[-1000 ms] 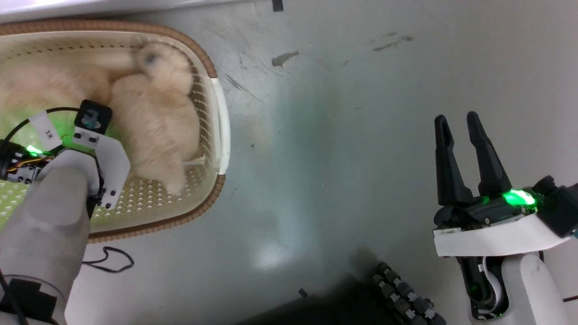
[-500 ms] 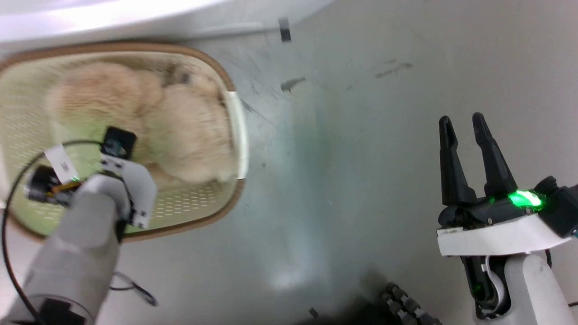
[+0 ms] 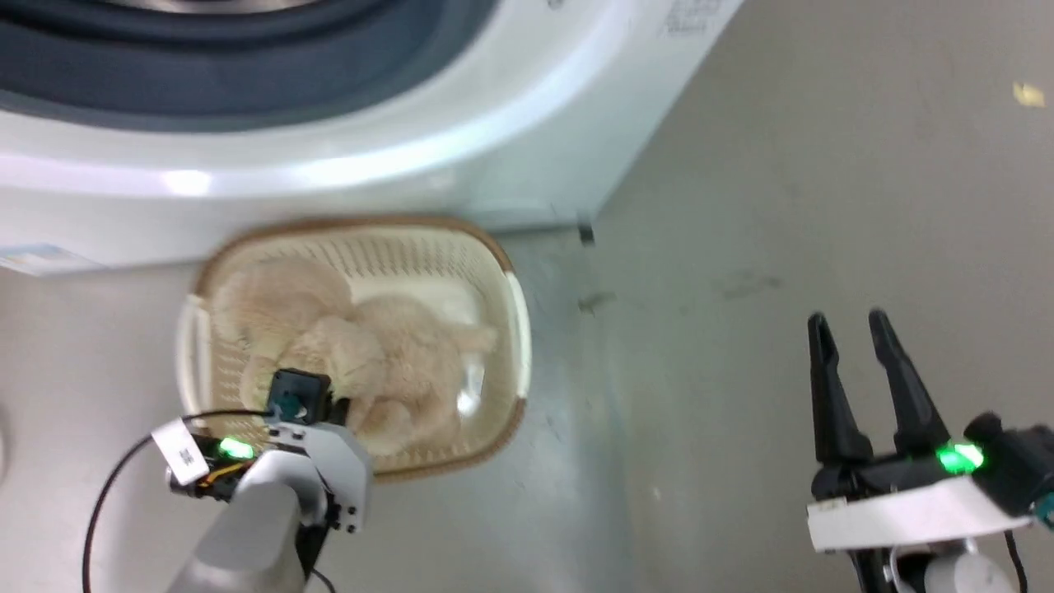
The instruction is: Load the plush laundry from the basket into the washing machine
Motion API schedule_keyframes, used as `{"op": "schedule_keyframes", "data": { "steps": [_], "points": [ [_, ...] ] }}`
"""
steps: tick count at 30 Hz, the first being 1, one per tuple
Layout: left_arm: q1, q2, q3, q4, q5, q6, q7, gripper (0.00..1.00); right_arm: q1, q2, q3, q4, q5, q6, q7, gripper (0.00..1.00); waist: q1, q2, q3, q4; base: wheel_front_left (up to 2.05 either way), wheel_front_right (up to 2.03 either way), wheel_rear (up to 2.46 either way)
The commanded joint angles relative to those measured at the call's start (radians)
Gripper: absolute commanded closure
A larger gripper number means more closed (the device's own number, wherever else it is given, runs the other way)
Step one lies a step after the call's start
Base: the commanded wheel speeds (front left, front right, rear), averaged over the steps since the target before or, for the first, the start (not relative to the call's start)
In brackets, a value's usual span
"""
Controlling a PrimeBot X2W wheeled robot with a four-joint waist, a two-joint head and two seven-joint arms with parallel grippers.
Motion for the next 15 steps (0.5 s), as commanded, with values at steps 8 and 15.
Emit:
{"op": "schedule_keyframes", "data": {
  "steps": [8,15],
  "points": [
    [0.246,-0.009,0.062,-0.334,0.017,0.05,-0.013,1.0,0.117,-0.002,0.0,-0.004,-0.053,0.001,-0.004,0.0,0.0001,-0.0001,-0.278,0.129,0.0,0.0,0.0],
    [0.432,-0.024,0.116,-0.577,0.072,0.074,-0.013,1.0,0.181,0.0,0.004,-0.001,-0.075,0.001,-0.004,0.0,0.0001,-0.0001,-0.378,0.168,0.0,0.0,0.0]
  ]
}}
